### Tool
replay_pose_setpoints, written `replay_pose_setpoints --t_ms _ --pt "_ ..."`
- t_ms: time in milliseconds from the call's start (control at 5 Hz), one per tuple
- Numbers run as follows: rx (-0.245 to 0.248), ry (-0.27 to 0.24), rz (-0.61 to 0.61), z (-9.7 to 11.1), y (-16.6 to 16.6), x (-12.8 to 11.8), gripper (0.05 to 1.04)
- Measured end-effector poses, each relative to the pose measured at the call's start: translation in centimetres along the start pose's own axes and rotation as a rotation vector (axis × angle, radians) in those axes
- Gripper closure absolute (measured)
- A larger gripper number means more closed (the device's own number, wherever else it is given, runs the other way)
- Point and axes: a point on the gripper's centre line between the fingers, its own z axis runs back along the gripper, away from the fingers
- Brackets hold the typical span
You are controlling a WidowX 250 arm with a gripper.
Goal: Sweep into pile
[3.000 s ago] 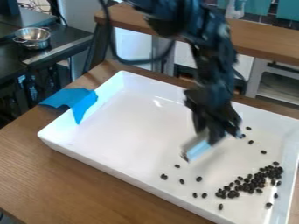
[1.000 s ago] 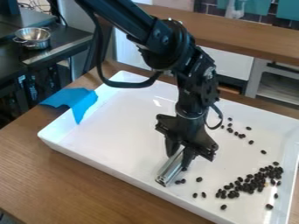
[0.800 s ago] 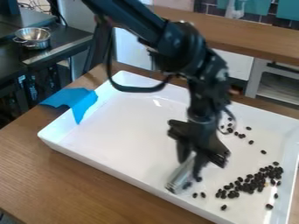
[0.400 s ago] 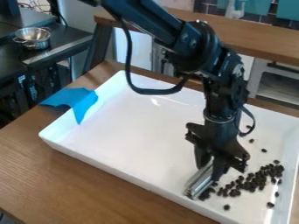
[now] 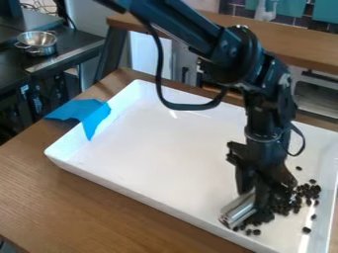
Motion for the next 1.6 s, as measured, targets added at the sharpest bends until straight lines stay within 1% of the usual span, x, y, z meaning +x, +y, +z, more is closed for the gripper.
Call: replay_pose_setpoints --t_ms 200,400,600,800,1000,1200,1400,1600 --pt "0.019 -0.028 0.084 0.3 2.2 0.0 0.725" --pt "0.039 -0.072 0.228 2.4 5.8 -0.1 0.725" --pt "0.048 -0.096 0.347 4.2 9.0 0.3 0.725" --pt "0.063 -0.087 0.457 4.5 11.2 1.4 0.725" --pt "0.102 -0.07 0.562 3.5 12.6 2.6 0.725" --pt "0.127 -0.045 0.594 2.3 13.5 3.7 0.725" --pt "0.138 -0.03 0.601 1.6 13.8 4.3 0.725" --pt "0.139 -0.015 0.596 1.0 13.3 4.9 0.725"
